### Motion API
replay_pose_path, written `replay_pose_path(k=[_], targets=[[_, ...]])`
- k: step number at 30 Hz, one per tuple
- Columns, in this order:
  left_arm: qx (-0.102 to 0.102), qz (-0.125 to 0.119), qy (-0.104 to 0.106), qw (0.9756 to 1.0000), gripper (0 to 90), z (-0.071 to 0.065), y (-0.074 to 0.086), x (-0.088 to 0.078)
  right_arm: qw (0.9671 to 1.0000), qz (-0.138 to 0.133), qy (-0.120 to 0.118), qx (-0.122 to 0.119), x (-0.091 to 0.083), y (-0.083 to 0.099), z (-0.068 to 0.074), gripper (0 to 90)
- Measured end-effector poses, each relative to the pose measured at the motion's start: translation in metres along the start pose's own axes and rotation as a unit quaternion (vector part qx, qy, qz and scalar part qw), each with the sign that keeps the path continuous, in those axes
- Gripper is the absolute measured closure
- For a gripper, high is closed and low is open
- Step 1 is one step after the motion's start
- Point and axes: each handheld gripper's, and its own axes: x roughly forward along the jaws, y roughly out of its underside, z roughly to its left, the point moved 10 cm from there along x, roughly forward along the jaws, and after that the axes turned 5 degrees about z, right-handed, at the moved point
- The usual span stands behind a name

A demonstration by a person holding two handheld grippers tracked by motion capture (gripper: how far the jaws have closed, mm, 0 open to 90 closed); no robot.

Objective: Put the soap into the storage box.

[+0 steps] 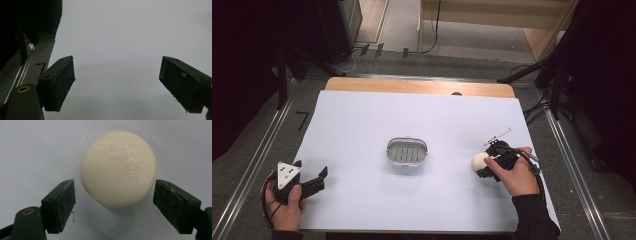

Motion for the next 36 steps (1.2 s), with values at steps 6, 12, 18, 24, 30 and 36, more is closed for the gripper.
replay_pose_path(k=[6, 12, 18, 24, 30, 36], targets=[[0.001, 0.0, -0.001, 1.0, 13.8, 0.0, 0.0, 0.0, 0.9991, -0.018, -0.002, 0.038, -0.002, -0.012, 0.002, 22.5], [-0.001, -0.002, 0.0, 1.0, 13.8, 0.0, 0.0, 0.0, 0.9986, -0.009, 0.007, 0.051, 0.002, -0.013, 0.001, 23.6], [0.0, -0.001, -0.001, 1.0, 13.8, 0.0, 0.0, 0.0, 0.9975, -0.01, 0.008, 0.069, 0.009, -0.017, 0.005, 22.8], [0.0, -0.001, -0.001, 1.0, 13.8, 0.0, 0.0, 0.0, 0.9968, -0.006, 0.002, 0.079, 0.013, -0.018, 0.006, 23.5], [-0.001, -0.001, 0.0, 1.0, 13.8, 0.0, 0.0, 0.0, 0.9974, -0.003, -0.014, 0.071, 0.012, -0.017, 0.009, 23.7], [-0.003, -0.002, -0.002, 1.0, 13.8, 0.001, 0.0, -0.001, 0.9983, -0.009, -0.009, 0.057, 0.009, -0.02, 0.015, 23.7]])
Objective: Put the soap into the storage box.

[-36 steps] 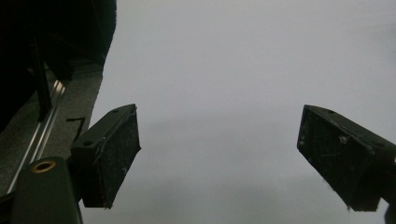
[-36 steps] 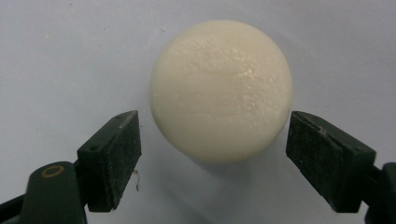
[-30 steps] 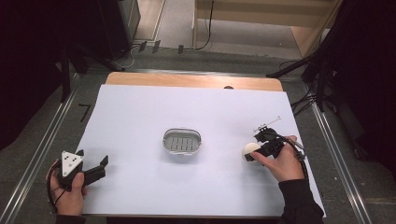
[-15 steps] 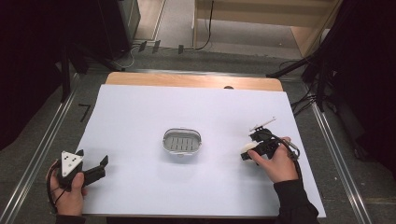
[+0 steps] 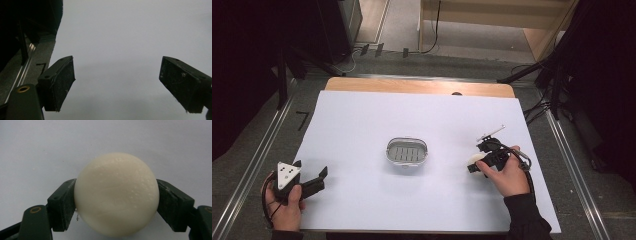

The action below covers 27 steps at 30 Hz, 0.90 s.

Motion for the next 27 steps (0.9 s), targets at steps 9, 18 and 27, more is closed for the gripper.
replay_pose_path(k=[9, 18, 27], targets=[[-0.003, -0.003, -0.007, 1.0, 13.8, 0.001, 0.0, -0.001, 0.9995, -0.017, -0.02, -0.015, -0.013, -0.005, 0.015, 23.8], [-0.002, -0.004, -0.007, 1.0, 13.8, 0.001, 0.0, -0.001, 0.9988, -0.019, -0.028, -0.037, -0.015, -0.012, 0.036, 23.8], [-0.003, -0.006, -0.003, 1.0, 13.8, 0.001, -0.001, -0.001, 0.997, -0.024, -0.041, -0.061, -0.018, -0.025, 0.062, 23.8]])
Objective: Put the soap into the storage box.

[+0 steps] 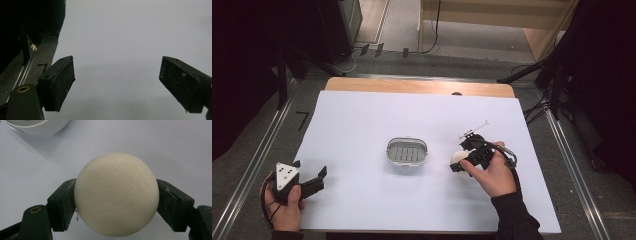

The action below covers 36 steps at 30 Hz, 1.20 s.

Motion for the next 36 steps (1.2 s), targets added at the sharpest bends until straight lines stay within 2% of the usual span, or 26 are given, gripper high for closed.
replay_pose_path(k=[10, 14, 36], targets=[[-0.005, -0.005, 0.005, 1.0, 13.8, 0.0, -0.001, -0.001, 0.9997, 0.006, 0.001, -0.025, 0.002, -0.018, 0.025, 23.8], [-0.004, -0.004, 0.004, 1.0, 13.8, 0.0, 0.0, -0.001, 0.9994, 0.013, 0.0, -0.032, 0.005, -0.021, 0.03, 23.8], [-0.005, -0.005, 0.005, 1.0, 13.8, 0.0, -0.001, -0.001, 0.9979, 0.007, -0.009, -0.063, 0.003, -0.051, 0.06, 23.8]])
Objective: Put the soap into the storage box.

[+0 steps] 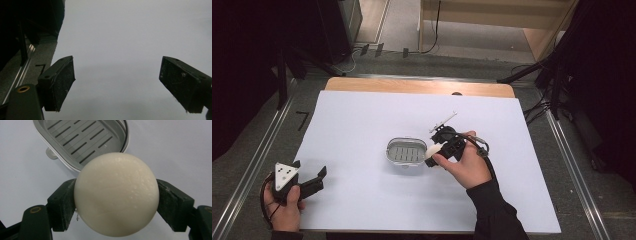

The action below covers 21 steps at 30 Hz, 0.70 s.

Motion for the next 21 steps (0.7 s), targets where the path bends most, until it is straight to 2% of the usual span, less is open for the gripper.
replay_pose_path(k=[21], targets=[[-0.003, -0.002, 0.003, 1.0, 13.8, 0.0, 0.0, 0.0, 0.9994, 0.003, -0.002, -0.035, 0.004, -0.034, 0.031, 23.8]])
